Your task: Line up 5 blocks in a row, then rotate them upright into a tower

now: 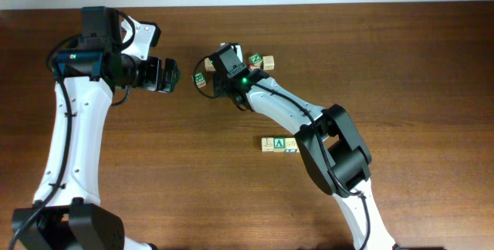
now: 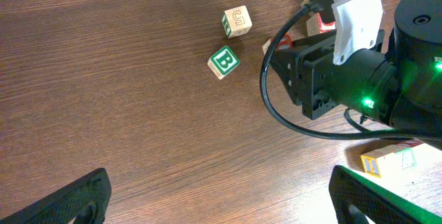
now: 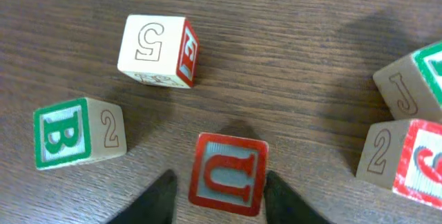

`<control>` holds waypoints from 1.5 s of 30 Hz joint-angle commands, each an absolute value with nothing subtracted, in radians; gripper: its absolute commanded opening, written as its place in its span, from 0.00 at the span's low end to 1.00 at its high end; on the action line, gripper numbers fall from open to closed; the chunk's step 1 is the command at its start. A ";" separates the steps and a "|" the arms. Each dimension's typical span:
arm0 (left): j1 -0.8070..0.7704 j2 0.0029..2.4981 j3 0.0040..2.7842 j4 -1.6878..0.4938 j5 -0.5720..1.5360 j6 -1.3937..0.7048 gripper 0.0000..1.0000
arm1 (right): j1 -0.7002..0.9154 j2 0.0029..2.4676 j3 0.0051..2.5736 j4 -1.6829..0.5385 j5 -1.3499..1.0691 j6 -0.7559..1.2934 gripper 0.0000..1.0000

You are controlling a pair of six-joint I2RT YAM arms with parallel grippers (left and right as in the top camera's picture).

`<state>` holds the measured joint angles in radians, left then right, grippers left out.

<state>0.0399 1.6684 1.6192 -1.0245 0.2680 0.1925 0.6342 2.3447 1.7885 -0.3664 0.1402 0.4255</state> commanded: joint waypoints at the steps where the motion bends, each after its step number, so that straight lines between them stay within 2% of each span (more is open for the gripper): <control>1: 0.039 1.674 1.637 -1.023 0.265 0.191 0.99 | 0.633 2.363 1.799 -0.366 0.139 0.423 0.34; 6: 0.039 1.674 1.637 -1.023 0.265 0.191 0.99 | 0.635 2.361 1.836 -0.478 0.084 0.423 0.34; 14: 0.039 1.674 1.637 -1.023 0.265 0.191 0.99 | 0.635 2.357 1.949 -0.971 -0.157 0.427 0.34; 19: 0.039 1.674 1.637 -1.023 0.265 0.191 0.99 | 0.635 2.357 1.949 -1.121 -0.163 0.427 0.35; 25: 0.039 1.674 1.637 -1.023 0.265 0.191 0.99 | 0.620 2.357 2.000 -1.048 -0.169 0.426 0.41; 29: 0.039 1.674 1.637 -1.023 0.265 0.191 0.99 | 0.620 2.358 2.004 -0.923 -0.053 0.426 0.46; 38: 0.039 1.674 1.637 -1.023 0.265 0.191 0.99 | 0.620 2.397 2.001 -0.815 0.036 0.396 0.47; 41: 0.039 1.674 1.637 -1.023 0.265 0.191 0.99 | 0.622 2.420 2.001 -0.806 0.035 0.396 0.46; 45: 0.039 1.674 1.637 -1.023 0.265 0.191 0.99 | 0.622 2.421 2.001 -0.817 0.035 0.396 0.34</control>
